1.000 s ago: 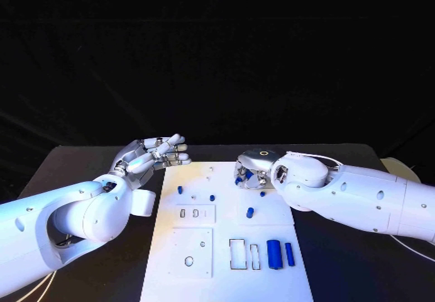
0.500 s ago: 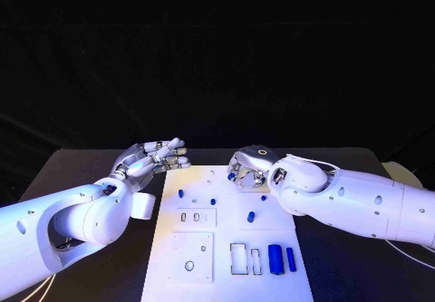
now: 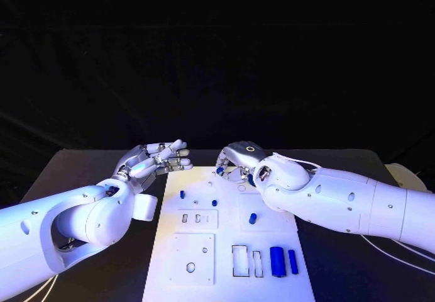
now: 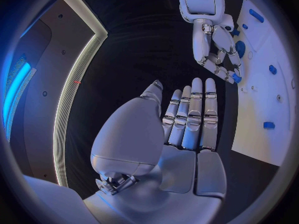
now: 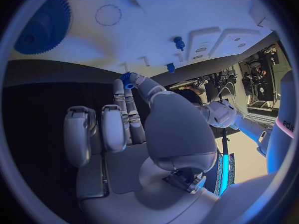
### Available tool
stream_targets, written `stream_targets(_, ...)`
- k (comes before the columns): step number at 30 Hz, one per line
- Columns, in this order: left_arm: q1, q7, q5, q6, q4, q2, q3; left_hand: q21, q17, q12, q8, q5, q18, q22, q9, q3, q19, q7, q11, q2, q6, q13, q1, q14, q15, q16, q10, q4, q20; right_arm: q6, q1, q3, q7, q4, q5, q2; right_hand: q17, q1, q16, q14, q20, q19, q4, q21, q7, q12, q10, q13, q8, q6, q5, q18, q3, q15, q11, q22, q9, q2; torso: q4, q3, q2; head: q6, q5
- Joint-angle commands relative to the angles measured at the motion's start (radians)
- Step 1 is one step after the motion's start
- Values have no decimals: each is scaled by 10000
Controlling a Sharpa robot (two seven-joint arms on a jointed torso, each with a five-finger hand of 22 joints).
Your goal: Assemble the parts on the task board
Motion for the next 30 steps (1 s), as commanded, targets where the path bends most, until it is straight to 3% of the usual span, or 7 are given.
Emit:
stream_targets(1,20,30,17,226,21,30,10,16,14,-57,-34,-44,41,-13,-8,-78,38,58,62,13,-29,-13,118,-28,74,-29,-21,-5,29,-50,-31,4,66,-148,-49,145,13,62,24,372,-50,26,-11,28,28,26,14,10,9,24,-9,-173,65,-68,16,700,21,-2,9,-6,14,-29,59)
stream_targets(17,44,7,17,228,52,41,19,9,18,-70,-42,-43,40,-19,-8,-83,28,60,65,19,-29,-14,124,-43,80,-49,-23,-9,32,257,-195,3,5,-689,-94,568,-9,39,16,368,-48,-10,10,1,40,25,16,14,-2,6,-30,-162,82,-61,24,651,31,-16,-11,-2,22,-80,136)
stream_targets(30,68,-21,17,223,63,35,22,6,20,-77,-47,-43,40,-23,-8,-85,24,62,67,21,-31,-14,129,-49,82,-58,-25,-12,34,49,-201,4,-167,-862,-255,744,-40,22,1,361,-46,-43,26,-25,43,23,15,17,-8,-3,-58,-151,93,-56,27,606,39,-23,32,-12,39,-94,142)
